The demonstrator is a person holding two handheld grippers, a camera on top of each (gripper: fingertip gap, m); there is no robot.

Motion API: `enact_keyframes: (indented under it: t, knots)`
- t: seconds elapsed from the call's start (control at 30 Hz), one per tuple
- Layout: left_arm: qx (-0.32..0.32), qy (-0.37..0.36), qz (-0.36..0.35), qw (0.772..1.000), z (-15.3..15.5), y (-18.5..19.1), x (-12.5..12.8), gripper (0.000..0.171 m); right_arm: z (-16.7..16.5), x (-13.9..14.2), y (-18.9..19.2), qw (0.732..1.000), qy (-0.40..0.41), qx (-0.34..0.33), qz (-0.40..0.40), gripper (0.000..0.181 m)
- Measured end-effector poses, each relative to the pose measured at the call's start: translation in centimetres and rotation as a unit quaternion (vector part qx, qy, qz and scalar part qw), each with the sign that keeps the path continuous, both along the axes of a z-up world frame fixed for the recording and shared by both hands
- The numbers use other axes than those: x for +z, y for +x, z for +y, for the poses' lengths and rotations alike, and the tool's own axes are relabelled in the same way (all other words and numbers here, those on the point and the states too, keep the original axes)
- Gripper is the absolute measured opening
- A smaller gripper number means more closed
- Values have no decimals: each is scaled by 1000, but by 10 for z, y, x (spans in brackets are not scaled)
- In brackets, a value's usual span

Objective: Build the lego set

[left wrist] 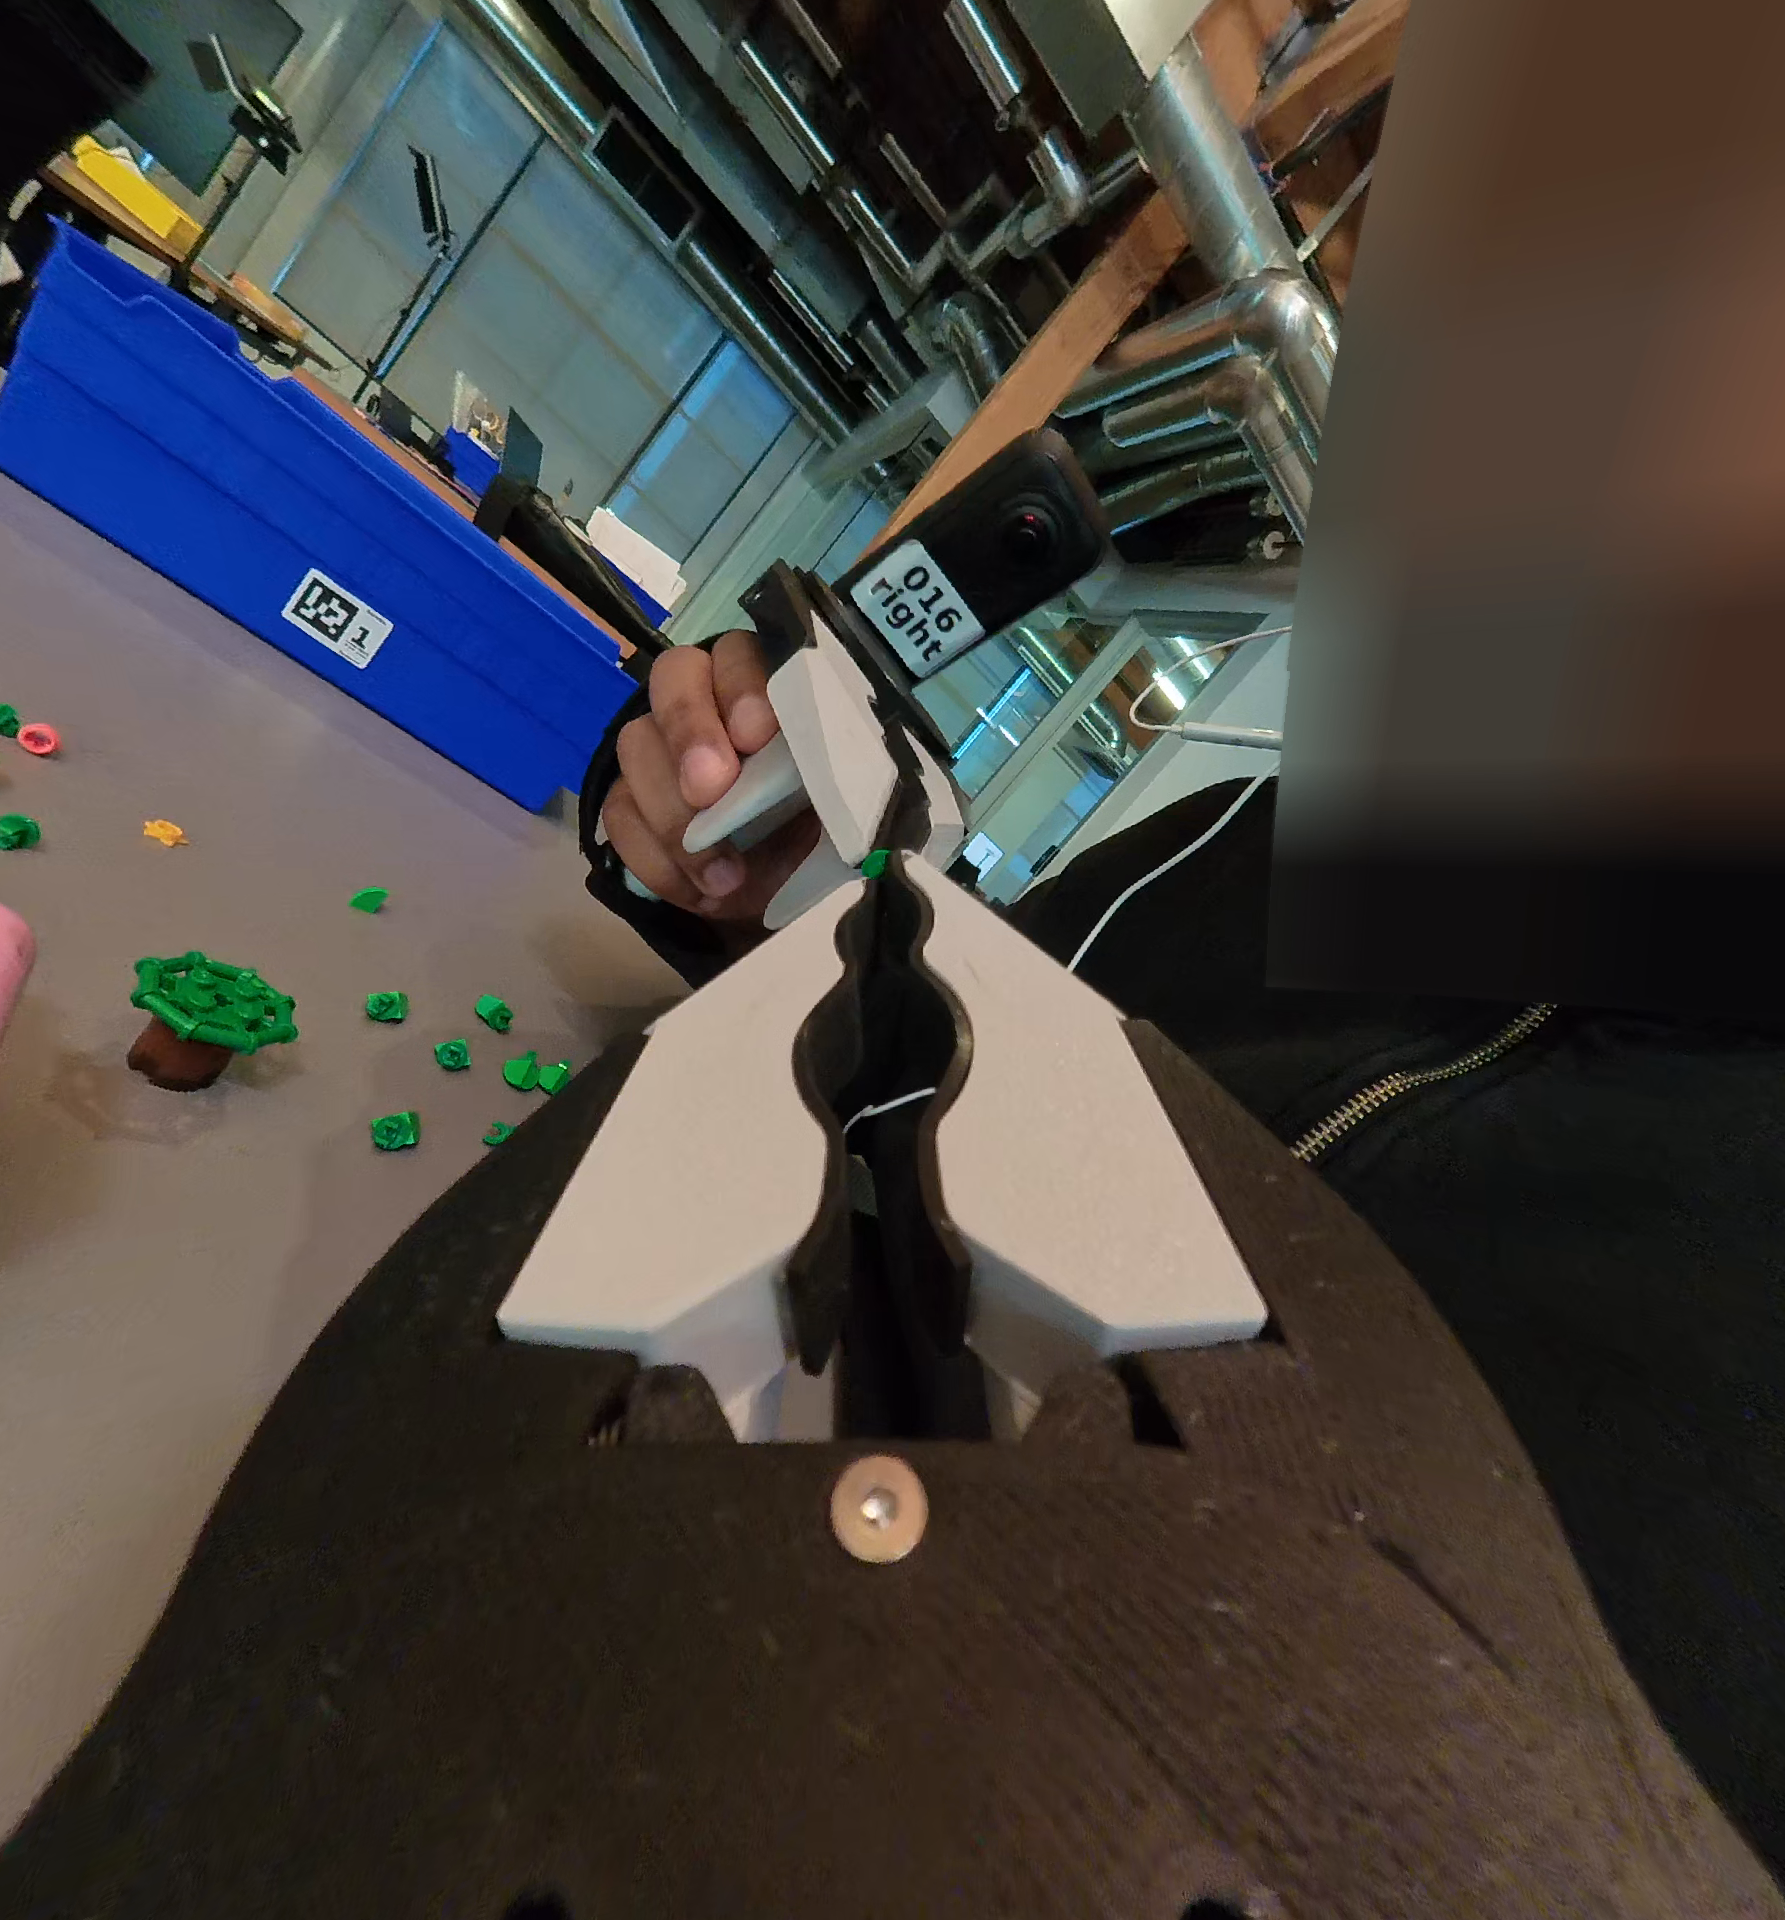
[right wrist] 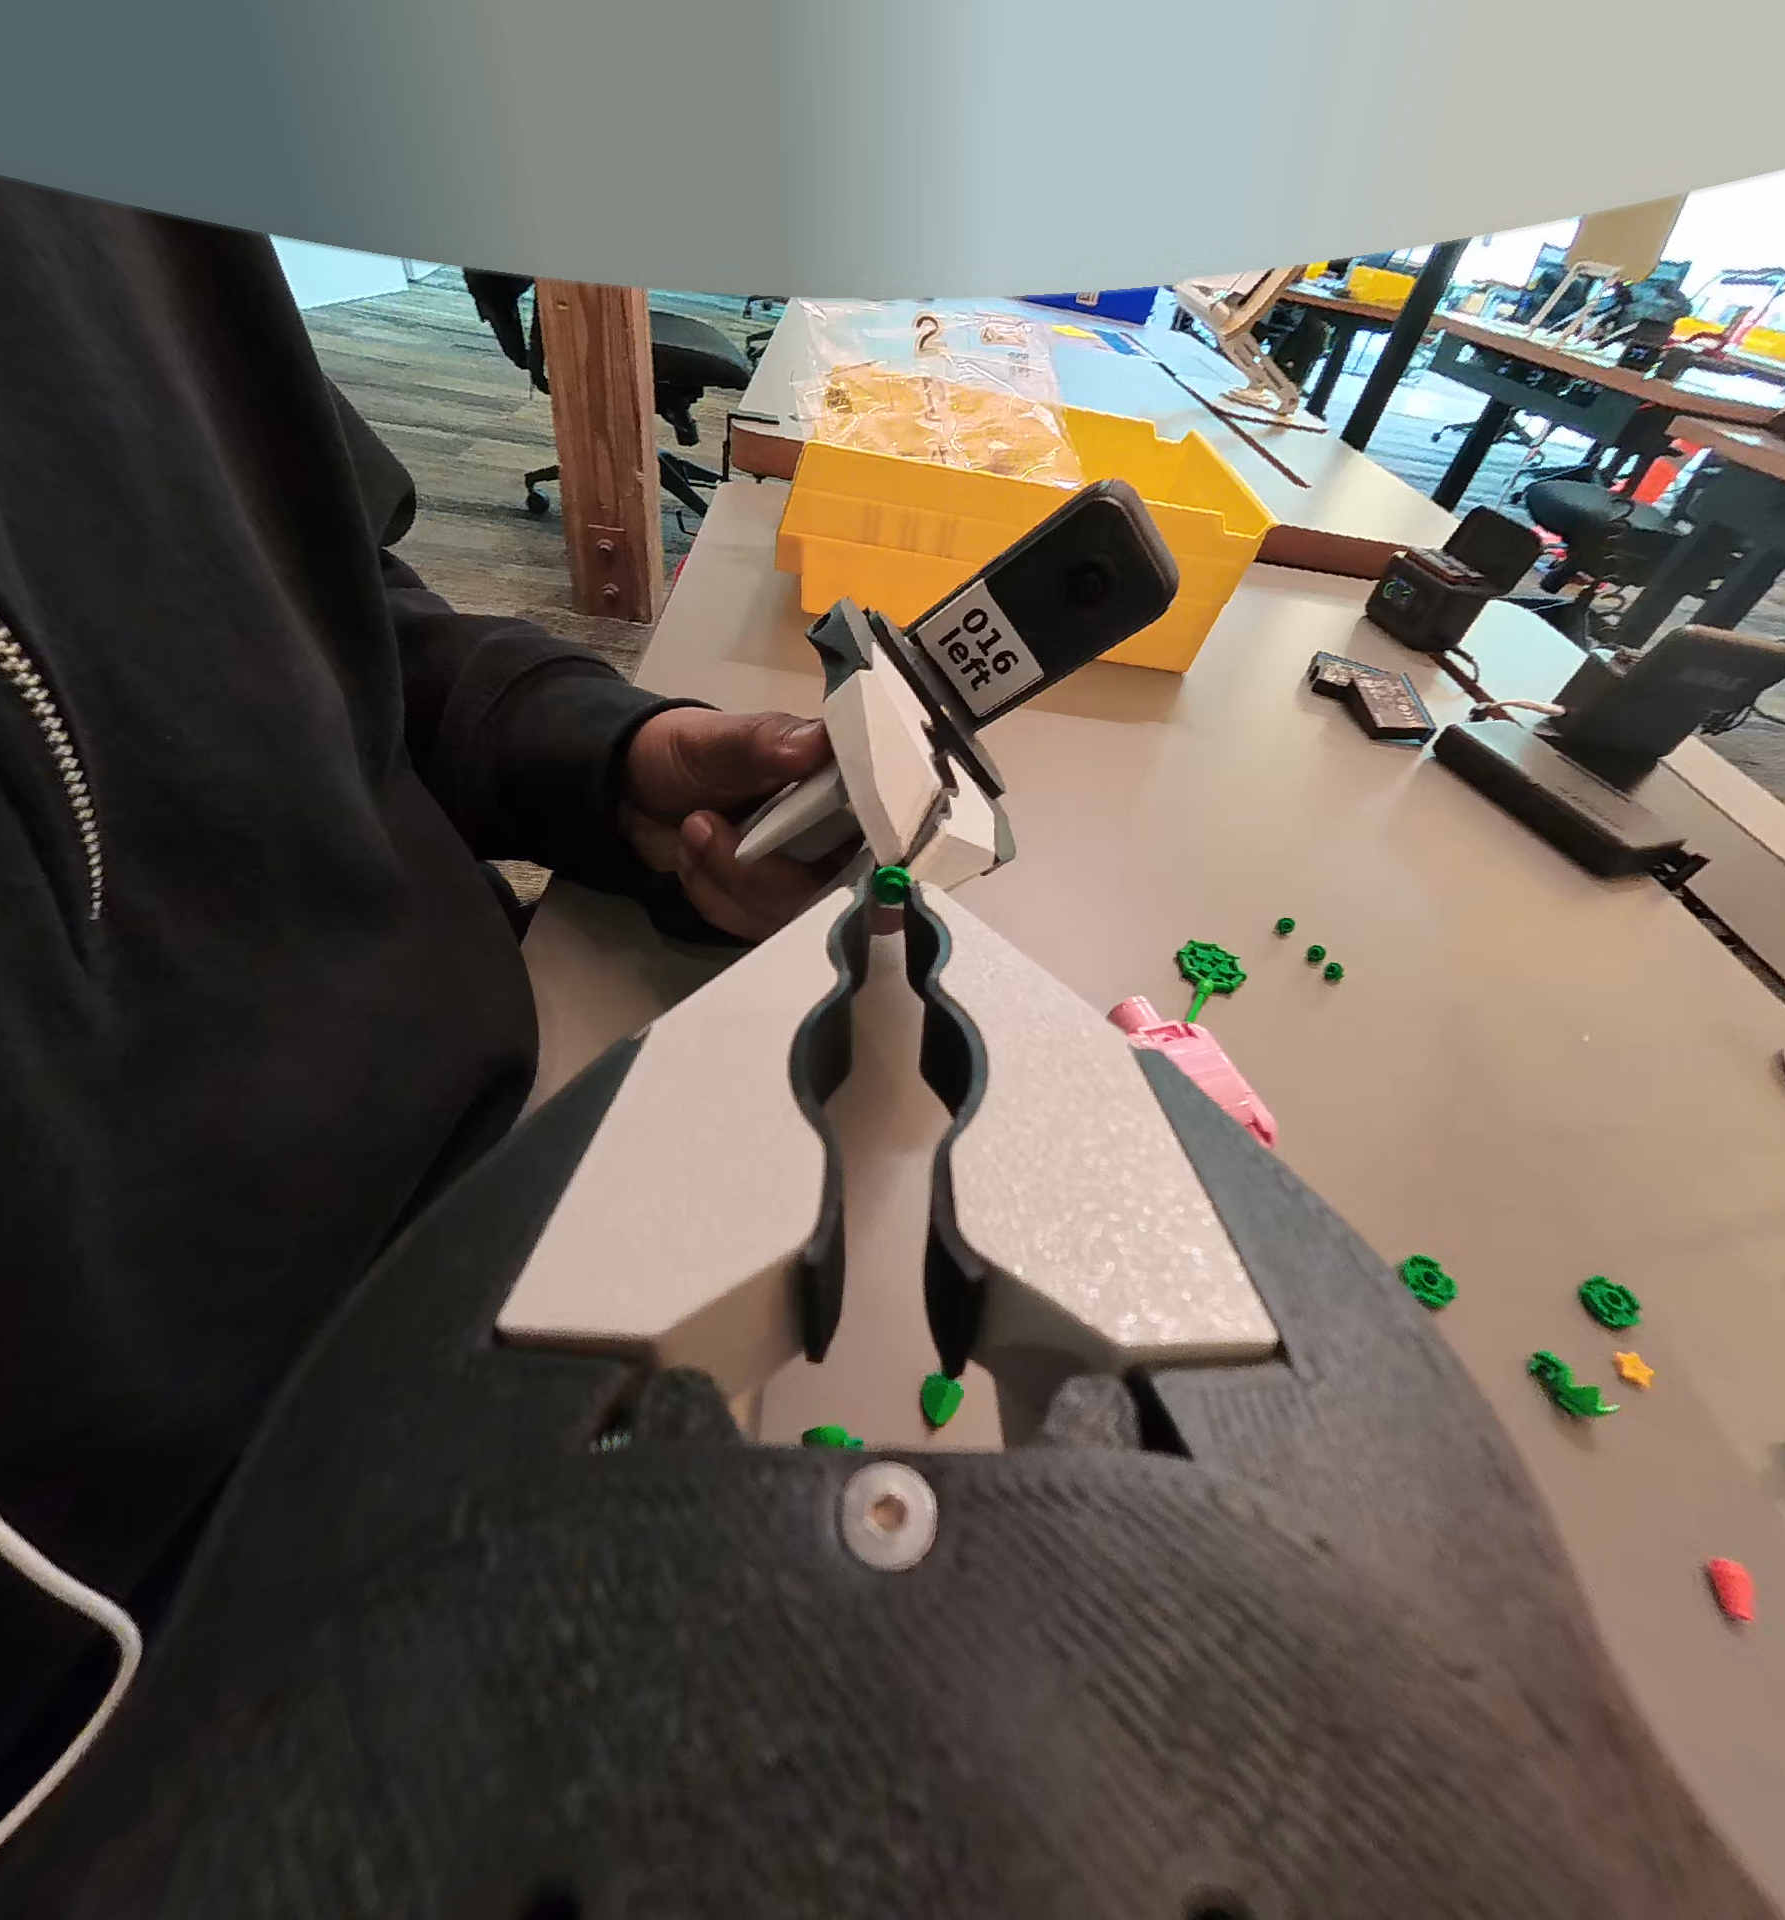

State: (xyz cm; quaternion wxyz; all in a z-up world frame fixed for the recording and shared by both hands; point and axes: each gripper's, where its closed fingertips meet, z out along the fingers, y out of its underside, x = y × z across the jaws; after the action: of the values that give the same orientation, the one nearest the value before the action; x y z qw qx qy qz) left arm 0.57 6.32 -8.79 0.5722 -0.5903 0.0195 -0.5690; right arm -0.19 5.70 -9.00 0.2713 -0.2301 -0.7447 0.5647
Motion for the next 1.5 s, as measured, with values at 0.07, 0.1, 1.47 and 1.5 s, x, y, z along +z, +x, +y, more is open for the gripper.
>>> enact_keyframes:
  t: [0.07, 0.1, 1.47, 1.5]
  knots:
    - [0, -1, 2, 1000, 0, 0, 0, 0, 0, -1, 0, 1000, 0, 2, -2, 4]
    - [-1, -1, 2, 1000, 0, 0, -1, 0, 0, -1, 0, 1000, 0, 3, -3, 4]
    - [-36, -33, -58, 997, 2, -1, -4, 2, 1, -7, -6, 980, 167, -34, 105, 5]
    - [-38, -33, -62, 997, 2, -1, -4, 2, 1, -6, -5, 979, 171, -34, 108, 5]
